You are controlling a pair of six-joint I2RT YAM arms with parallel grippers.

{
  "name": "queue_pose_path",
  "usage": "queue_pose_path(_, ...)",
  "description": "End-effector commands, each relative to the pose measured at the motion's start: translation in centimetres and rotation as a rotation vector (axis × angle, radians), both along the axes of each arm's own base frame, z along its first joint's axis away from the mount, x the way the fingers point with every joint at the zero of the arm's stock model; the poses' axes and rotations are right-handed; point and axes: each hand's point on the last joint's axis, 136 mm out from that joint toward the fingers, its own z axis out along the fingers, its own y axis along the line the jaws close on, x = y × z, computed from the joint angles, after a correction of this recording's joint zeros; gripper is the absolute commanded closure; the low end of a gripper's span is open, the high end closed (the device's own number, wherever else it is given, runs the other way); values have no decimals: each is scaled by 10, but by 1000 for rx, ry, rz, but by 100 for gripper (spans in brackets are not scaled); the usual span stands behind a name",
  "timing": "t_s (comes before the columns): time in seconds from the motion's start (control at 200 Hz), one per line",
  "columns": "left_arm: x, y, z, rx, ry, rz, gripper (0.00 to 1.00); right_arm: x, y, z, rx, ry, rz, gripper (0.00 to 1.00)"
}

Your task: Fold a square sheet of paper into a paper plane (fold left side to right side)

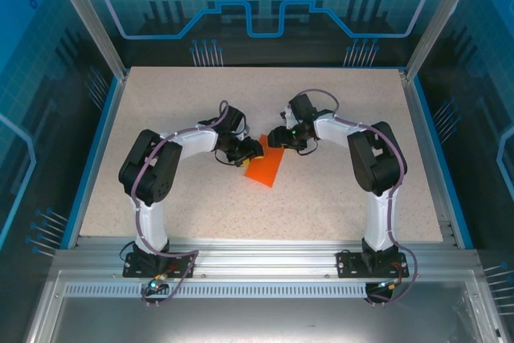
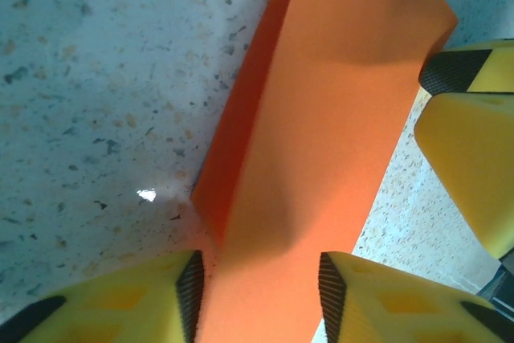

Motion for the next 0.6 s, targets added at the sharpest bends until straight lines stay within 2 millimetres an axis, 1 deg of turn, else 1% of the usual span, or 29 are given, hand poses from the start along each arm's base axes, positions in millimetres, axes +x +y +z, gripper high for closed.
queue_pose_path(0.0, 0, -2, 4, -10, 2, 9, 61, -8, -3, -4, 8, 13, 21, 35)
queue_pose_path(0.13, -2, -1, 3, -17, 7, 23, 76, -6, -1, 5, 26, -25, 29, 35)
queue_pose_path(0.19, -3, 0, 4, -16, 6, 31, 82, -4, -2, 16, 34, -71, 37, 33)
queue_pose_path(0.22, -4, 1, 5, -15, 5, 34, 83, -5, -2, 19, 32, -94, 40, 31)
queue_pose_path(0.27, -6, 1, 6, -14, 2, 36, 85, -6, -5, 33, 33, -149, 51, 28)
queue_pose_path(0.36, -10, 0, 6, -5, 1, 34, 85, -13, -12, 47, 21, -213, 66, 21)
queue_pose_path(0.405, -11, 0, 5, -1, 0, 33, 79, -18, -14, 51, 19, -230, 78, 18)
queue_pose_path(0.445, -12, 0, 4, 2, 1, 35, 74, -22, -15, 51, 19, -229, 87, 15)
queue_pose_path(0.52, -13, 3, 2, 13, -2, 42, 68, -29, -16, 46, 13, -206, 103, 14)
queue_pose_path(0.595, -14, 4, 3, 14, -6, 41, 67, -34, -16, 41, 9, -195, 111, 14)
